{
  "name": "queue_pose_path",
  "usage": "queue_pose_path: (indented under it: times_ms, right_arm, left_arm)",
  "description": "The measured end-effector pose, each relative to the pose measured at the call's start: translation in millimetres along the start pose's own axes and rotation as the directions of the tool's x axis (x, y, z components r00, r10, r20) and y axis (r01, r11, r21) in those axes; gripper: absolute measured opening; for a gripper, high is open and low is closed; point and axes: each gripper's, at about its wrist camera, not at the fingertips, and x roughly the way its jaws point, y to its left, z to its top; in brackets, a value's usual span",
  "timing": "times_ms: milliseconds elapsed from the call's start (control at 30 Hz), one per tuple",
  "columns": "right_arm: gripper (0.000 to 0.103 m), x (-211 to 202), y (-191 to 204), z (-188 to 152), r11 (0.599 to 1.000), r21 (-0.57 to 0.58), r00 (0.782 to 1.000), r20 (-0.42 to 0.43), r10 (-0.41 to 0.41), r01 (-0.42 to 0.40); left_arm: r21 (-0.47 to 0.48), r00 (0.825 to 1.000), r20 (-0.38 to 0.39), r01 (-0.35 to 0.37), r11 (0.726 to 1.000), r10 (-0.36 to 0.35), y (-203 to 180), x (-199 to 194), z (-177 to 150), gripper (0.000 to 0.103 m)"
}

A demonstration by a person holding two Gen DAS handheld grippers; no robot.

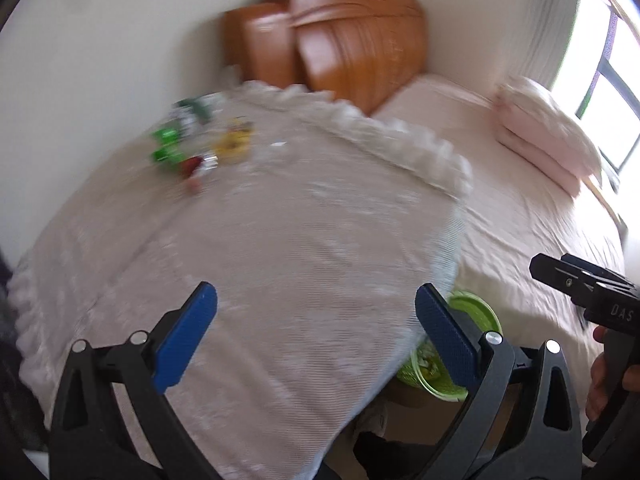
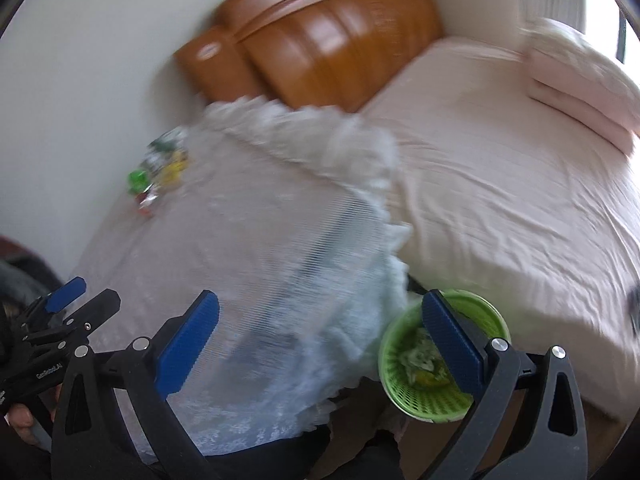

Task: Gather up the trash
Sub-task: 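Move both tools back over the bed toward the remaining wrappers, then close the left tool on the red-and-silver wrapper and lift it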

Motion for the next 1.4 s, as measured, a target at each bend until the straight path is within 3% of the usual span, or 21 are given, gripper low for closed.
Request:
queue_pose_path:
  times_ms: [200,367,567,933,1033,1300,1400]
  right_arm:
    - [0.100,25,50,18,0.992,-0.103,0.997,-0.023,0.070,-0.072]
    - [0.100,39,73,23,0.983,-0.148,0.993,-0.059,0.099,-0.107]
    - [0.100,55,75,28,0.984,-0.144,0.991,-0.100,0.093,-0.107]
    - [0.100,91,63,43,0.995,-0.087,0.988,-0.148,0.042,-0.056]
    - [0.100,99,62,47,0.996,-0.077,0.987,-0.156,0.029,-0.042]
    - [0.100,110,67,50,0.996,-0.082,0.985,-0.170,0.020,-0.035]
    - [0.100,109,73,50,0.994,-0.096,0.985,-0.170,0.030,-0.047]
  left_arm:
    - [-0.145,0.999,0.004,-0.053,0.988,0.054,49,3,-5,0.095]
    - [-0.185,0.993,0.016,-0.108,0.977,0.113,77,18,4,0.095]
    - [-0.140,0.987,0.052,-0.142,0.980,0.150,89,47,32,0.095]
    - [0.017,0.972,0.048,-0.232,0.973,0.231,115,145,103,0.095]
    - [0.043,0.975,0.025,-0.220,0.974,0.219,120,167,114,0.088]
    - [0.023,0.985,-0.044,-0.165,0.986,0.166,132,194,117,0.055]
    - [0.011,0.987,-0.045,-0.155,0.988,0.155,133,191,115,0.051]
